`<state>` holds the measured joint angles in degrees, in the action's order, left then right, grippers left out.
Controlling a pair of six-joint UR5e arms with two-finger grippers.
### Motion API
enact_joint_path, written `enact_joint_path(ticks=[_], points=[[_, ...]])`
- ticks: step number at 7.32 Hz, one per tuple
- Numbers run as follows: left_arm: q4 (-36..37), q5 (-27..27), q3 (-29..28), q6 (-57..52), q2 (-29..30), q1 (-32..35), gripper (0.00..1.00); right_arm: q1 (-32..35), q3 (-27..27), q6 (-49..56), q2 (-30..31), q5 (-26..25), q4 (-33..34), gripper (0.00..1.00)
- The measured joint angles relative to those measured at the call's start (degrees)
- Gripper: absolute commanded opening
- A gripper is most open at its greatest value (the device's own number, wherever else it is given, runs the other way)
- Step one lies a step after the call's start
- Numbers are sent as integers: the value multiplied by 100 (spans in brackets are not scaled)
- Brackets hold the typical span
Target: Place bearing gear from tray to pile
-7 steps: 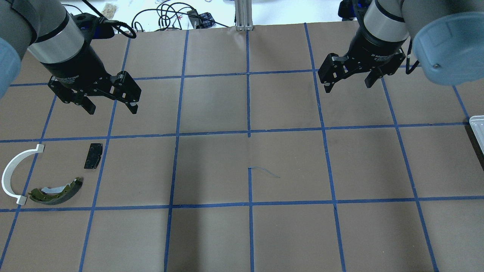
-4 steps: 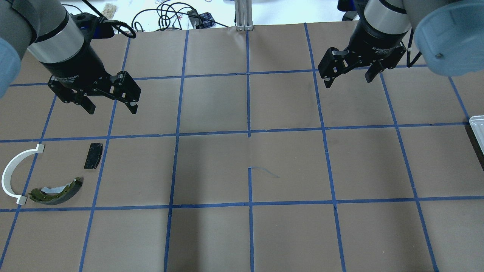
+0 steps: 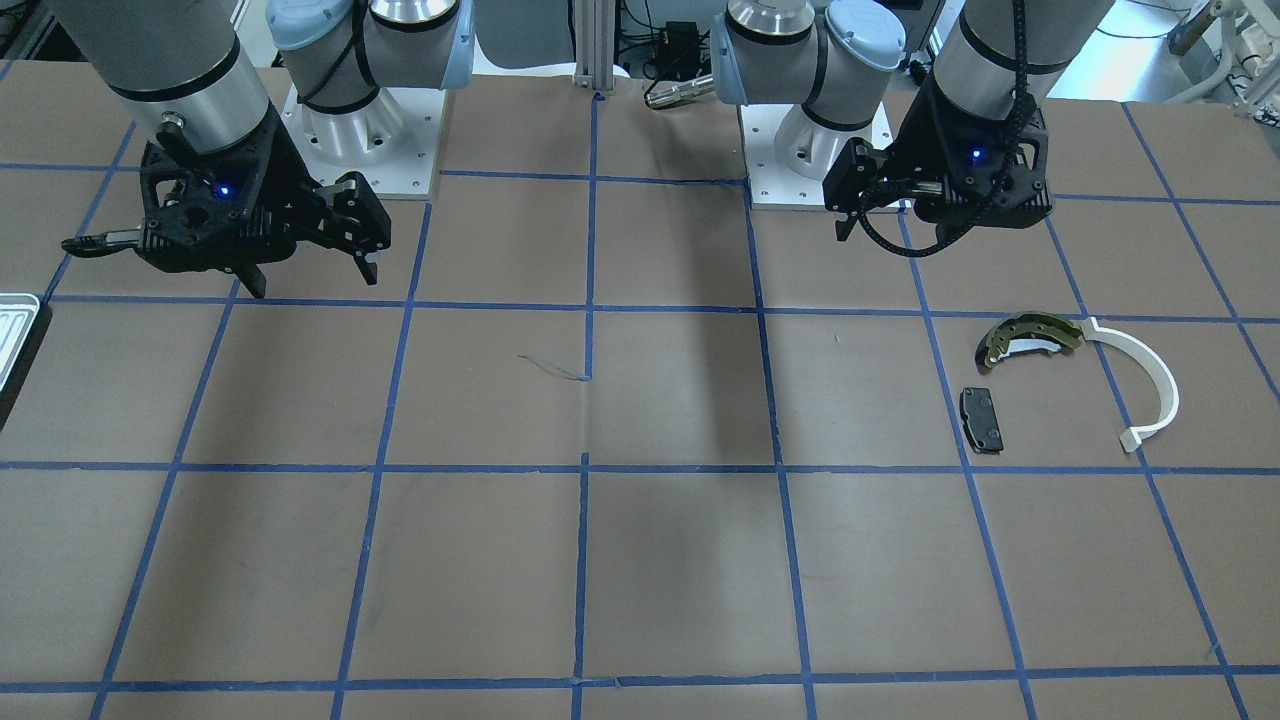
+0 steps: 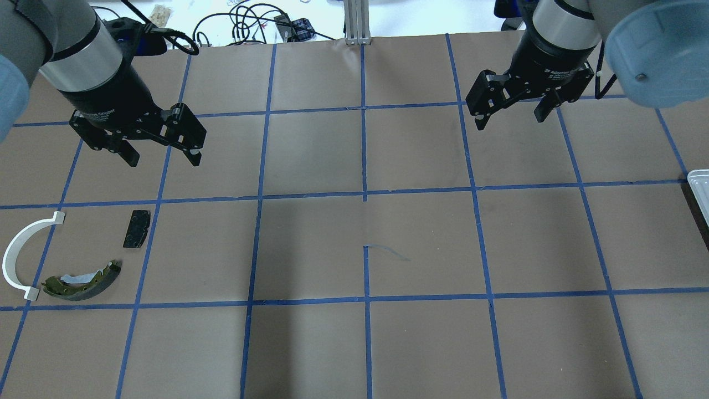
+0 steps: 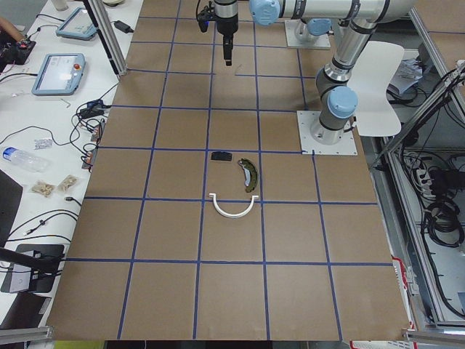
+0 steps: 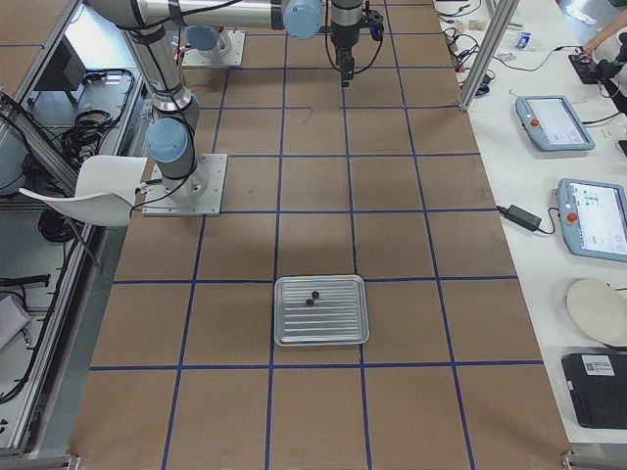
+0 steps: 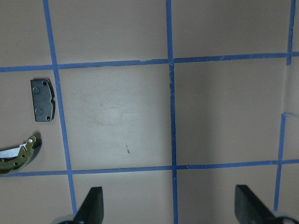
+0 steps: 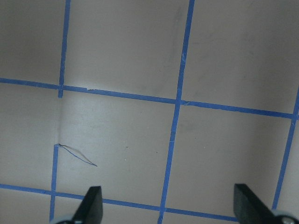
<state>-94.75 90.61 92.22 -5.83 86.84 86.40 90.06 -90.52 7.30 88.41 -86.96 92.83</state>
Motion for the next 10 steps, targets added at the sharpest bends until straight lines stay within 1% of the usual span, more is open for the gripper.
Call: enact_joint_path(ticks=[2,4,5,6,8,10], points=[[0,0,-3,-11,0,0,100,-59,-1,16,0,-14,-167,100],[0,0,1,-20,-3,0,100,-103,0,26,1,-24,-190,100],[0,0,2,-23,-7,0,100,-138,0,123,9,-105,-181,100],[0,0,2,-23,-10,0,100,-252,-1,397,25,-289,-171,100],[0,6,6,-35,-18,0,100,-877,1,922,111,-469,-174,100],[0,9,9,-41,-18,0,100,-2117,24,1231,245,-386,-214,100]])
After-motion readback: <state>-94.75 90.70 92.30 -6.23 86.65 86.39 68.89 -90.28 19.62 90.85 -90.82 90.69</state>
